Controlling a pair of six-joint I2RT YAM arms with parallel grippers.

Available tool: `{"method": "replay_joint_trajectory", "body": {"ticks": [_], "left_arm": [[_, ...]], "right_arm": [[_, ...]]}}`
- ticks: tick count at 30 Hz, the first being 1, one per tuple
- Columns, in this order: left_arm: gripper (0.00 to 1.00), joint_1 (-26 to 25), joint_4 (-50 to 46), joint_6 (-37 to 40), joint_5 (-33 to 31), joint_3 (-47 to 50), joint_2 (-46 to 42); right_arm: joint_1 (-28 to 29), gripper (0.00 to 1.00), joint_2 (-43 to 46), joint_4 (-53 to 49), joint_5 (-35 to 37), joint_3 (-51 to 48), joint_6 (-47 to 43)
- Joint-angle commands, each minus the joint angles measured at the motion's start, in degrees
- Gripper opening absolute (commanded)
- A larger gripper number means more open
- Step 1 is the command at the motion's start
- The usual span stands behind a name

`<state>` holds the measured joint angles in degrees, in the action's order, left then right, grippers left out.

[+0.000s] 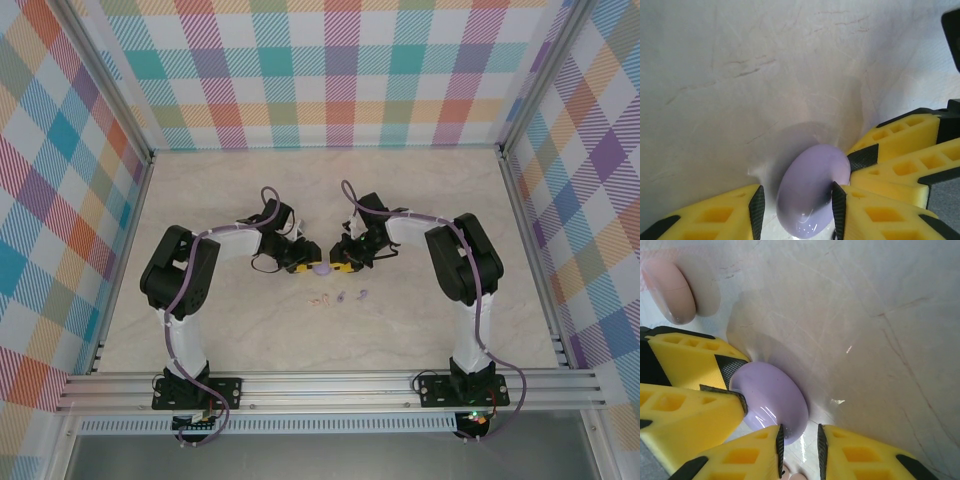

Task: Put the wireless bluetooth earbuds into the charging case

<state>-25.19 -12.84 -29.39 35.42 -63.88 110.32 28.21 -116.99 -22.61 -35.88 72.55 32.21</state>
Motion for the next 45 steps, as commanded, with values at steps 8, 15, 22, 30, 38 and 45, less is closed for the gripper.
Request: {"method": "replay_joint_trajectory", "body": {"ticks": [8,15,22,30,38,45], "left_arm": [[0.4,-0.03,2.94,-1.63,5.33,1.47,1.03],[0.36,-0.03,3.76,-2.89,5.36,1.56,1.3],[0.37,-0.22,4.66,-3.9,5.36,1.61,2.0],[0.26,-0.46,4.94,-4.39,4.03,1.47,1.62],[0.25,0.86,5.69,-3.42,4.36,0.1,-1.81],[0.25,0.95,8.75,-1.12,6.78,-4.31,-8.61]], "right_arm": [[0.57,0.27,-2.17,0.09,0.03,1.45,0.65],[0.53,0.27,-1.76,0.19,0.3,1.37,0.71],[0.54,0.27,-1.15,0.69,-0.15,1.19,1.02],[0.15,0.27,1.16,1.03,1.33,0.01,0.74],[-5.06,0.34,8.65,3.57,-1.75,-4.23,-2.88],[-11.76,0.44,17.57,5.18,-11.89,-6.21,-11.92]]}}
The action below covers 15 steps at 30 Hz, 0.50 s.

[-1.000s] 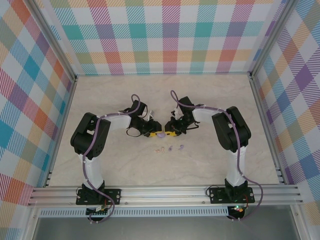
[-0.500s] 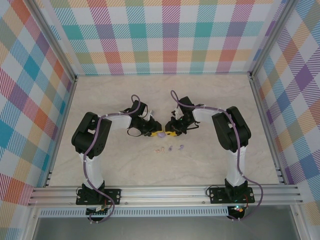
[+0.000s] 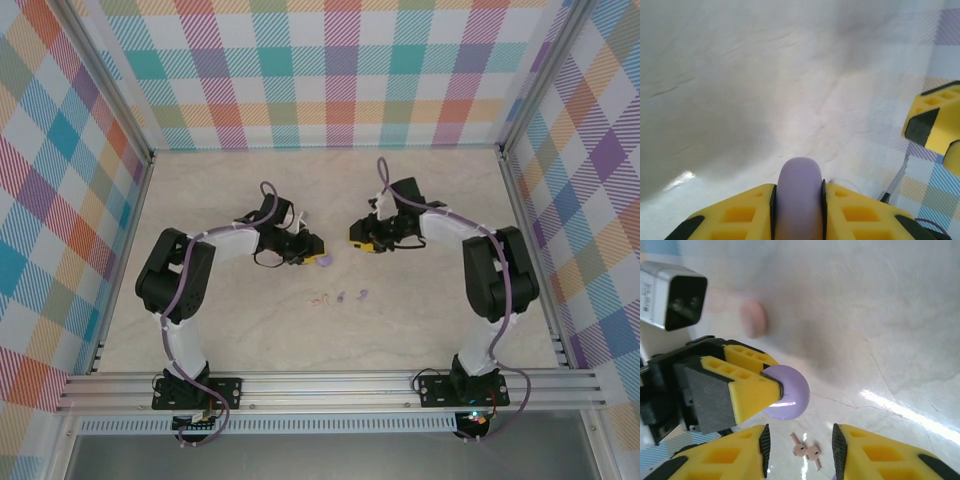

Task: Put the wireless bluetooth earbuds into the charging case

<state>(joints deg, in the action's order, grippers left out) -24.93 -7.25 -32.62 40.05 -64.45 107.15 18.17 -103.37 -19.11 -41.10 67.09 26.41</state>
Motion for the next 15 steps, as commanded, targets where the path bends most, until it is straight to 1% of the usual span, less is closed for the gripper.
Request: {"method": "replay_joint_trajectory", "body": {"ticks": [1,5,8,11,15], "left_arm": [[0.26,0.68,3.55,2.37,2.67,-4.5,-6.23],[0.25,0.74,6.24,3.18,6.28,-7.73,-9.16],[0.25,0.66,7.31,4.07,8.04,-9.74,-11.09],[0.25,0.61,8.83,4.66,9.49,-10.66,-13.07],[0.25,0.29,10.67,4.81,11.64,-11.05,-14.84]], "right_arm": [[-2.44,0.45,5.04,1.52,-8.26,-0.61,-7.33],[-3.36,0.55,9.27,-0.63,-14.01,1.81,-13.1],[-3.33,0.61,11.36,-0.41,-19.43,3.4,-14.67],[-3.16,0.63,12.51,-1.24,-22.05,5.32,-15.68],[-2.33,0.63,13.06,-1.91,-25.05,7.51,-16.93]]}}
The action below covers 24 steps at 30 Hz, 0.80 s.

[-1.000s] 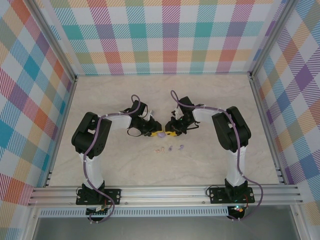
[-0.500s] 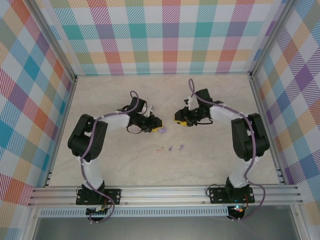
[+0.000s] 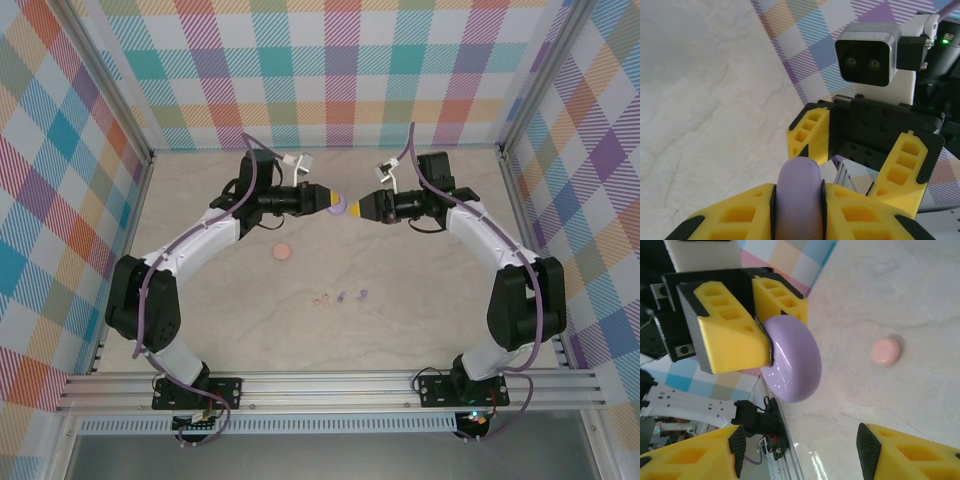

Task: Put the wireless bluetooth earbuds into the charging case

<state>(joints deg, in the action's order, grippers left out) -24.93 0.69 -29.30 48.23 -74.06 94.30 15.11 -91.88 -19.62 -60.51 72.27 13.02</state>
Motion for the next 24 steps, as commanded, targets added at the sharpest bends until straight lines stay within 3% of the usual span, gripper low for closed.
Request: {"method": "replay_joint_trajectory", "body": {"ticks": [1,24], "left_arm": [[0.25,0.15,2.61,1.78,3.6,-1.58,-2.34],[0.25,-2.91,-0.73,6.1,7.28,-3.06,-4.21]], "right_arm": [[1.17,0.63,1.54,-1.83,-5.91,2.87,-4.14],[3.07,0.51,-1.74,-2.36,-7.15,6.54,-4.23]]}}
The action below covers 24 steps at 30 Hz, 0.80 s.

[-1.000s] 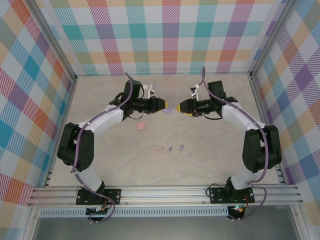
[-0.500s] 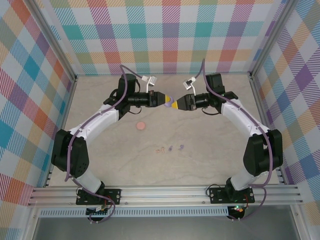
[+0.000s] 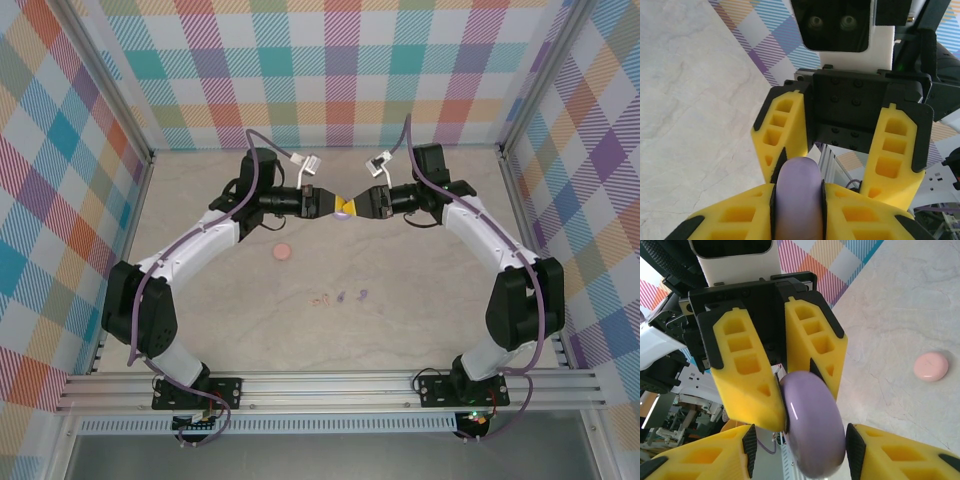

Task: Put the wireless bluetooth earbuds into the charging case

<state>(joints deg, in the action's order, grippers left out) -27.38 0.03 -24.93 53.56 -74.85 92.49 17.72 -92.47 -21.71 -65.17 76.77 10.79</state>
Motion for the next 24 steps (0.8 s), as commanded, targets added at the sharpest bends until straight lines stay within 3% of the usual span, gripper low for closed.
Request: {"method": "replay_joint_trajectory", "body": {"ticks": [1,12,24], "left_arm": [[0.25,-0.49,-0.17,1.76,1.91,-2.28,-2.4],[0.26,-0.71,-1.14,2.0,1.33,-2.67,-2.09],[0.41,-0.78,-3.35,2.69,1.03,-2.29,-3.76]], "right_arm": [[0.53,0.51,-1.14,-0.34,-2.68,2.02,-2.14],[1.14,0.22,-0.29,-0.98,-1.5,2.03,-2.64],[0.55,0.18,1.11,3.54,0.6,0.58,0.75]]}}
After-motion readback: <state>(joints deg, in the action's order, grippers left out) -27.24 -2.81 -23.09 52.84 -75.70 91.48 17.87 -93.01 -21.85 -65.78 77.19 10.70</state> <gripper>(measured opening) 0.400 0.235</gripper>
